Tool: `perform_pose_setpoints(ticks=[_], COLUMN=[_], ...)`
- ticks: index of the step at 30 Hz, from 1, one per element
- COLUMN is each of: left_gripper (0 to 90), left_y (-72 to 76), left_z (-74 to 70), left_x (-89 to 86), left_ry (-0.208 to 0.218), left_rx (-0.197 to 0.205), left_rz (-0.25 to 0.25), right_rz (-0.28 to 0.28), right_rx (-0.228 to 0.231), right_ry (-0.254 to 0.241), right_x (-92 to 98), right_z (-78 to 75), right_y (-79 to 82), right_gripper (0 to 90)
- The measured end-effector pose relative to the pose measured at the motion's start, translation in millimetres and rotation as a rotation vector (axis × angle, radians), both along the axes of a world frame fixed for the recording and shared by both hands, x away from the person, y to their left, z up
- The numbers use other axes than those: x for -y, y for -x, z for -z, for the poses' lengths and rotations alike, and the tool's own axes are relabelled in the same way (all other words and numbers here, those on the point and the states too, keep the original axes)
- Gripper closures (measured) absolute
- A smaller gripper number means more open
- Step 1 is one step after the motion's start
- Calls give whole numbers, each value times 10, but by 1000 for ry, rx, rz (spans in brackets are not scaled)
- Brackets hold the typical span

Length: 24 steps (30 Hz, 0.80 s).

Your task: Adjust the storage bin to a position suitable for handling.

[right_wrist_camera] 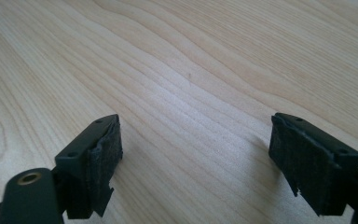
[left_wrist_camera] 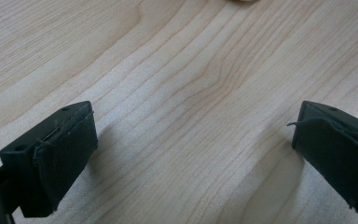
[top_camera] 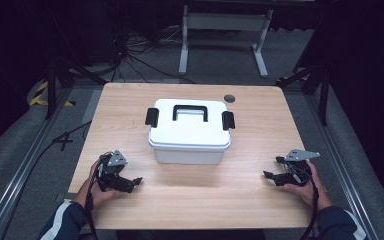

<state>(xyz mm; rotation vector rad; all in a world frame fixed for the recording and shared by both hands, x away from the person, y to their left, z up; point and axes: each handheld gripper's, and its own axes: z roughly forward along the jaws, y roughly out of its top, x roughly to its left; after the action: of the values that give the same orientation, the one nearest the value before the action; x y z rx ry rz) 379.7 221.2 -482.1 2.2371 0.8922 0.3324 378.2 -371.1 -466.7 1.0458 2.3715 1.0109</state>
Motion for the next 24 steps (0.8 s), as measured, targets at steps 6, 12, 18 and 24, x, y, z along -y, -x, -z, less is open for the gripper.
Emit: perform_pose_setpoints(ticks=[6, 12, 18, 24], left_gripper=[5, 4, 4, 4], left_y=[-14, -13, -13, -13], left_z=[-3, -3, -3, -3], left_x=[-24, -24, -24, -24], left_ry=[-4, -3, -2, -2], left_rx=[-1, -4, -4, -3], left_rz=[29, 28, 28, 28], right_rz=[-22, -45, -70, -110], right_rx=[-21, -27, -22, 0], right_ry=[12, 18, 12, 6], right_x=[9, 9, 5, -34], right_z=[-24, -74, -199, -411], right_y=[-3, -2, -4, -13], right_gripper=[187, 213, 211, 208])
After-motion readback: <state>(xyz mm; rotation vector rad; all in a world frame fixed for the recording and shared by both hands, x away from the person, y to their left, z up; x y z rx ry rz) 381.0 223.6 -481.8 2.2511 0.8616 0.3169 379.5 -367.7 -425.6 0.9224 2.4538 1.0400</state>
